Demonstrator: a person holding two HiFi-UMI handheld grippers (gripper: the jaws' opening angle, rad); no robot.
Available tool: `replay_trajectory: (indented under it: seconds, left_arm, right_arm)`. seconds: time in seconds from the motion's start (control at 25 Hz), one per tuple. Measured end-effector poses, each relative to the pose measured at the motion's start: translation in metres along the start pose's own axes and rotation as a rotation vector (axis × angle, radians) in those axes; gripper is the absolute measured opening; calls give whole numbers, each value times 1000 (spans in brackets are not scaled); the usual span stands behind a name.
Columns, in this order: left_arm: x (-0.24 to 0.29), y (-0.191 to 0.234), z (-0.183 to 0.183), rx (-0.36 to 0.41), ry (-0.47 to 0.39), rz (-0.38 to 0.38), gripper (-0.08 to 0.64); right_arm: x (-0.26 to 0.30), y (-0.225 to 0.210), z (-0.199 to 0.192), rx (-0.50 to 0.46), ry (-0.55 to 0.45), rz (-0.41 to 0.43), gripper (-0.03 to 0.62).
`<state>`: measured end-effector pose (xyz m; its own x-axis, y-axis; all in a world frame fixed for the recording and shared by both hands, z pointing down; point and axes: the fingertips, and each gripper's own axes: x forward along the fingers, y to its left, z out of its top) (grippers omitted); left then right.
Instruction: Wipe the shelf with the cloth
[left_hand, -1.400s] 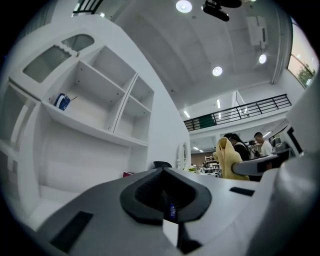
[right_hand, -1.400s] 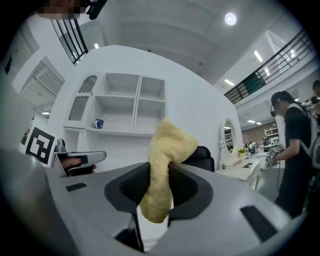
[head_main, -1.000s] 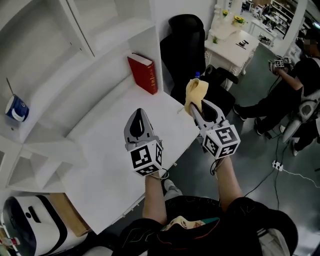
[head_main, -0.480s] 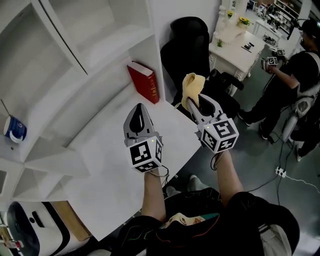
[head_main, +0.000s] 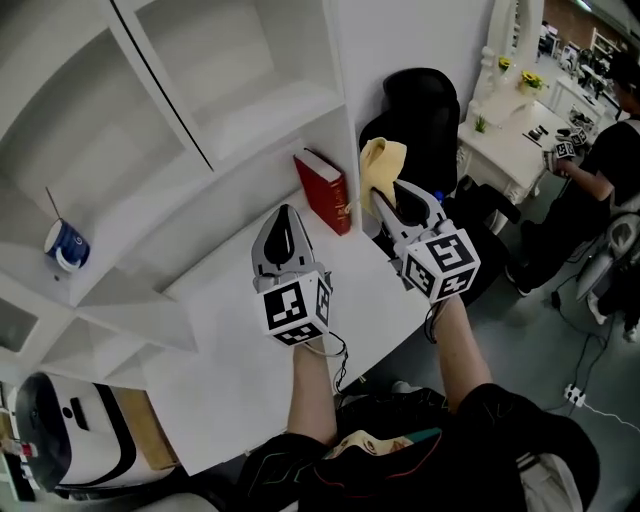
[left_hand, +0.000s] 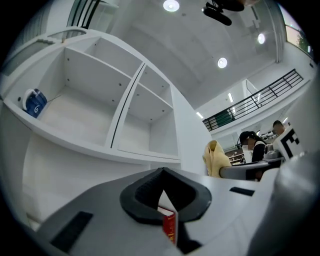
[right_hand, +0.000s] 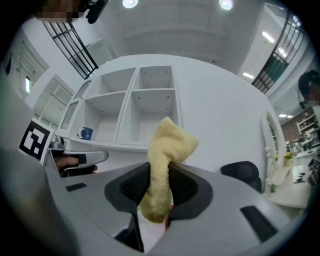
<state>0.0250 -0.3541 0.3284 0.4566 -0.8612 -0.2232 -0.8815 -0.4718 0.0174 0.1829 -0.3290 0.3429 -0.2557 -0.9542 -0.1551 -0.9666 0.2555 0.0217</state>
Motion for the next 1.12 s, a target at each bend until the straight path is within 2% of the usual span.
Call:
replay_trajectory:
  seconds: [0.36,0.56,0.76,0.88,1.12]
  left_arm:
    - [5,40,49,77,-59,98,0]
    - [7,53,77,140,-96,118,0]
    - [8,64,111,156,-140,111,0]
    - [12,71,132,214,-158,119,0]
    - [13,90,153,257,-169,149,0]
  right_arm:
    - [72,30,53,-34,-103,157,107]
    - [110,47,88,-53,-164,236,107]
    - [145,66,125,-83,-221,304,107]
    - [164,80,146,-122,-265,346,107]
    - [202,100,166,-170,-279,392,107]
